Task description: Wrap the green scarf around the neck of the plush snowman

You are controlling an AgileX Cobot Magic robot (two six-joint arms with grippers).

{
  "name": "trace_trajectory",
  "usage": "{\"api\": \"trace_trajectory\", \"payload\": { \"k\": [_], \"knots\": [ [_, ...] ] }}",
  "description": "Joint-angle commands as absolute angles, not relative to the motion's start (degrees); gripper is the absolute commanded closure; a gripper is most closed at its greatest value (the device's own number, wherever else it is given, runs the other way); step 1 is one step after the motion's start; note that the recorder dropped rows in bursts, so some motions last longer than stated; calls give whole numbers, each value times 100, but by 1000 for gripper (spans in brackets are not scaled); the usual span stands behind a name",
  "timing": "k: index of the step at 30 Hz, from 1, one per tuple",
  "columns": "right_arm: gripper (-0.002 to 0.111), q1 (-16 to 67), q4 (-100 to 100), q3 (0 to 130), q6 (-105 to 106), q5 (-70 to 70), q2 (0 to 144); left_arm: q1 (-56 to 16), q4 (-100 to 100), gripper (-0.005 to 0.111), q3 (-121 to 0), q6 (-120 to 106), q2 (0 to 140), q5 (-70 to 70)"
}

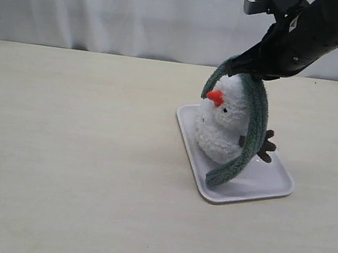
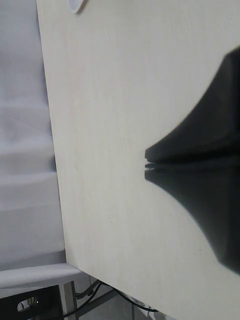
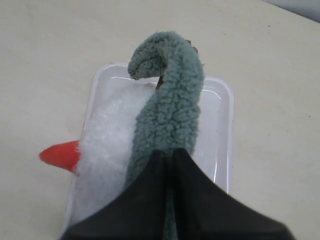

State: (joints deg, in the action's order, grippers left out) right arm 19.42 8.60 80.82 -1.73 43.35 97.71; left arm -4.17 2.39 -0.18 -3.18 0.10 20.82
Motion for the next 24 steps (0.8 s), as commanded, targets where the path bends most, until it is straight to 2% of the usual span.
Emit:
{"api": "trace_trajectory", "payload": {
  "k": [1, 7, 13, 14, 19, 24],
  "knots": [
    [104, 1931, 989, 8062, -178, 3943, 9782, -409, 234, 107, 0, -312, 0, 2029],
    [103, 1931, 940, 8062, -203, 3965, 9782, -409, 234, 107, 0, -312, 0, 2029],
    [58, 1931, 763, 8361, -264, 5061, 9721, -409, 234, 107, 0, -312, 0, 2029],
    [54, 1931, 619, 8361, -254, 5177, 9721, -409, 234, 107, 0, -312, 0, 2029],
    [55, 1931, 557, 8069, -124, 5084, 9731, -409, 234, 107, 0, -312, 0, 2029],
    [66, 1931, 557, 8027, -236, 4852, 9742, -409, 234, 107, 0, -312, 0, 2029]
  ]
}}
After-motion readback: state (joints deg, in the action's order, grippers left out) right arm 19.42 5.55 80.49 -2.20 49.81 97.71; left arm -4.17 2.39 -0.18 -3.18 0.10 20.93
